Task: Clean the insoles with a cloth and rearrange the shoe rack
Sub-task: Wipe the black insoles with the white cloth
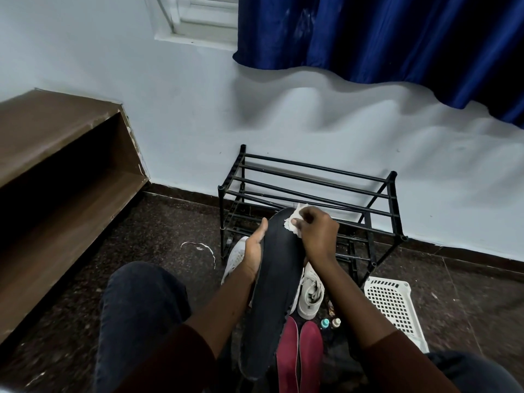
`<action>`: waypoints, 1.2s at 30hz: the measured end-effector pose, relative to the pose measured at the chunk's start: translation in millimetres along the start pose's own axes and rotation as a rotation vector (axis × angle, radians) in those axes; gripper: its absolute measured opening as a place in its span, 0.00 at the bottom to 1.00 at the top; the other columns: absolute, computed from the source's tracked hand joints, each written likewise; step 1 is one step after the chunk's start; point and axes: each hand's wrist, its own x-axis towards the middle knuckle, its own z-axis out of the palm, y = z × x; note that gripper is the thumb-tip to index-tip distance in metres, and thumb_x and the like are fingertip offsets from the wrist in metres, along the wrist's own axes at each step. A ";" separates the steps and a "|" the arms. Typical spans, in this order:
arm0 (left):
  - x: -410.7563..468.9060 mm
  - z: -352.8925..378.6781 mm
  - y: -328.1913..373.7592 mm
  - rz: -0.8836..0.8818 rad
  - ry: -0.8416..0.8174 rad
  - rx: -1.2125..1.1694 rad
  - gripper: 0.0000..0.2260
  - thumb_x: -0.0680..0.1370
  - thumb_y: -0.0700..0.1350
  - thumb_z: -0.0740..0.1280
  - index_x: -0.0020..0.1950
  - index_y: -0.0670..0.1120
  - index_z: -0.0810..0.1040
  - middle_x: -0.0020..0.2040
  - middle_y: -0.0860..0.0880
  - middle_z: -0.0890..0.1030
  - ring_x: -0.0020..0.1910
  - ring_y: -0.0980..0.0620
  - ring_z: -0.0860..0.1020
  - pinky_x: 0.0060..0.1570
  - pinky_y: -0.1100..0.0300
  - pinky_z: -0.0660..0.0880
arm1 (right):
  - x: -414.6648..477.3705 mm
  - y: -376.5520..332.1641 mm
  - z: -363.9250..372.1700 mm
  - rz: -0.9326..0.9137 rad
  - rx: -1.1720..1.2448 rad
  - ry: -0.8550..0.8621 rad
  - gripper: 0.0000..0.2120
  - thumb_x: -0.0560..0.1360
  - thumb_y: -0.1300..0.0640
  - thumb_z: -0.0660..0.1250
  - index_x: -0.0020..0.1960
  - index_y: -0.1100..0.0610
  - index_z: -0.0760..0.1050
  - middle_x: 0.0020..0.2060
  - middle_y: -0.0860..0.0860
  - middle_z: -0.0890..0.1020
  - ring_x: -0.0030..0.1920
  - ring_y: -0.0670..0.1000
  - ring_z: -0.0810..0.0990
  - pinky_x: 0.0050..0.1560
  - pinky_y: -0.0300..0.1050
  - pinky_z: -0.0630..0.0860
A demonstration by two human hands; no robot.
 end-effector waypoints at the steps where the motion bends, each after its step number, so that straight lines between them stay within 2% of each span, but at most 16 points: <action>1: -0.7 1.3 -0.2 -0.008 0.002 0.005 0.29 0.81 0.57 0.51 0.47 0.37 0.84 0.46 0.39 0.83 0.43 0.44 0.83 0.43 0.57 0.81 | 3.2 -0.7 0.4 0.027 0.032 0.003 0.10 0.66 0.64 0.75 0.47 0.63 0.81 0.42 0.57 0.83 0.45 0.53 0.80 0.47 0.38 0.70; 4: -1.5 0.3 -2.5 -0.020 0.009 0.015 0.27 0.80 0.57 0.52 0.53 0.37 0.82 0.48 0.39 0.83 0.44 0.44 0.83 0.44 0.56 0.80 | 9.4 -4.0 1.4 0.065 0.054 -0.032 0.08 0.67 0.63 0.74 0.47 0.63 0.81 0.39 0.55 0.82 0.42 0.52 0.78 0.43 0.38 0.68; 6: -3.0 -0.3 -3.7 -0.030 0.017 0.051 0.27 0.77 0.58 0.55 0.58 0.36 0.77 0.48 0.39 0.82 0.44 0.44 0.82 0.45 0.56 0.80 | 14.1 -1.5 5.6 0.058 -0.020 -0.040 0.04 0.71 0.64 0.70 0.43 0.66 0.80 0.38 0.59 0.82 0.41 0.55 0.78 0.40 0.41 0.65; 7: -3.1 -0.7 -4.9 -0.041 0.022 0.058 0.27 0.77 0.58 0.55 0.58 0.35 0.77 0.46 0.39 0.83 0.42 0.44 0.83 0.43 0.56 0.80 | 16.6 1.5 8.6 0.079 -0.043 -0.029 0.05 0.72 0.65 0.67 0.41 0.67 0.80 0.36 0.61 0.82 0.40 0.57 0.78 0.38 0.44 0.64; 9: -3.2 -0.3 -6.8 -0.046 0.055 0.046 0.28 0.80 0.57 0.53 0.49 0.35 0.82 0.43 0.39 0.83 0.39 0.44 0.83 0.38 0.57 0.81 | 22.0 7.2 13.5 0.189 -0.027 -0.007 0.10 0.72 0.65 0.65 0.34 0.67 0.77 0.30 0.63 0.78 0.34 0.58 0.75 0.32 0.46 0.63; 12: 2.4 -5.3 -10.7 -0.026 0.069 0.025 0.31 0.82 0.55 0.50 0.40 0.37 0.85 0.40 0.40 0.84 0.37 0.46 0.83 0.34 0.59 0.80 | 33.1 14.6 16.0 0.397 0.306 -0.048 0.18 0.74 0.69 0.63 0.26 0.61 0.66 0.25 0.55 0.67 0.27 0.50 0.65 0.25 0.39 0.60; 15: 6.2 -11.8 -11.2 0.004 0.091 0.018 0.30 0.81 0.54 0.51 0.37 0.38 0.85 0.39 0.42 0.84 0.36 0.47 0.84 0.32 0.60 0.80 | 41.9 19.7 5.8 0.549 0.583 0.031 0.19 0.75 0.72 0.57 0.30 0.56 0.65 0.25 0.49 0.69 0.25 0.45 0.69 0.26 0.38 0.68; 16: 7.0 -13.7 -9.8 0.010 0.095 0.012 0.29 0.80 0.55 0.52 0.38 0.38 0.85 0.40 0.41 0.84 0.37 0.47 0.84 0.33 0.60 0.80 | 42.8 20.4 2.1 0.540 0.669 0.099 0.18 0.75 0.73 0.57 0.30 0.57 0.67 0.25 0.49 0.71 0.24 0.44 0.71 0.27 0.39 0.69; 18: 6.2 -12.0 -6.7 0.015 0.109 -0.004 0.28 0.80 0.56 0.53 0.41 0.38 0.85 0.42 0.41 0.84 0.39 0.46 0.84 0.36 0.59 0.81 | 34.7 17.7 -5.0 0.376 0.560 0.198 0.15 0.74 0.72 0.61 0.32 0.60 0.74 0.30 0.51 0.75 0.30 0.45 0.73 0.34 0.39 0.70; 20: 9.0 -9.1 -6.1 0.006 0.095 -0.014 0.28 0.80 0.56 0.53 0.44 0.38 0.85 0.44 0.40 0.84 0.41 0.45 0.83 0.39 0.58 0.81 | 19.3 13.6 -5.4 0.138 0.324 0.153 0.06 0.74 0.68 0.65 0.41 0.63 0.80 0.37 0.53 0.79 0.39 0.49 0.76 0.41 0.38 0.68; 22: 8.1 -3.6 -7.1 0.004 0.066 -0.025 0.27 0.78 0.56 0.54 0.47 0.37 0.84 0.47 0.39 0.83 0.43 0.44 0.83 0.42 0.57 0.81 | 3.0 13.4 -1.5 -0.077 0.118 0.034 0.07 0.72 0.67 0.68 0.49 0.65 0.81 0.44 0.55 0.83 0.45 0.48 0.78 0.45 0.30 0.67; 25: 6.4 -3.0 -10.3 0.008 0.042 -0.005 0.30 0.82 0.55 0.49 0.44 0.38 0.85 0.44 0.39 0.84 0.41 0.45 0.83 0.39 0.58 0.81 | -5.1 15.1 2.8 -0.071 0.075 -0.072 0.13 0.70 0.68 0.70 0.55 0.63 0.80 0.52 0.57 0.82 0.53 0.46 0.78 0.47 0.17 0.62; 27: 5.4 -6.6 -11.7 0.025 0.040 0.012 0.30 0.82 0.53 0.49 0.42 0.38 0.85 0.41 0.39 0.84 0.38 0.45 0.83 0.36 0.59 0.80 | -1.6 16.6 4.9 -0.064 0.071 -0.078 0.13 0.70 0.67 0.71 0.54 0.63 0.80 0.51 0.58 0.82 0.52 0.47 0.79 0.46 0.15 0.61; 29: 3.9 -8.9 -13.1 0.008 0.044 0.042 0.30 0.82 0.54 0.50 0.41 0.39 0.85 0.40 0.40 0.84 0.37 0.46 0.83 0.35 0.59 0.80 | 2.1 15.2 6.4 -0.113 0.026 -0.048 0.09 0.69 0.69 0.71 0.49 0.65 0.82 0.45 0.59 0.84 0.45 0.47 0.80 0.42 0.18 0.63; 32: 4.2 -9.8 -16.9 -0.027 0.051 0.026 0.30 0.82 0.56 0.50 0.44 0.39 0.85 0.44 0.40 0.84 0.42 0.45 0.83 0.41 0.58 0.80 | 10.6 11.4 9.4 -0.120 -0.037 -0.012 0.06 0.67 0.72 0.66 0.38 0.65 0.80 0.32 0.59 0.82 0.34 0.52 0.77 0.34 0.35 0.63; 36: 6.8 -11.9 -17.5 -0.041 0.052 0.025 0.30 0.82 0.56 0.50 0.44 0.38 0.85 0.45 0.39 0.84 0.42 0.45 0.83 0.40 0.58 0.81 | 24.6 10.4 11.8 0.039 -0.048 -0.036 0.03 0.69 0.69 0.66 0.38 0.67 0.78 0.35 0.62 0.81 0.39 0.58 0.78 0.37 0.44 0.65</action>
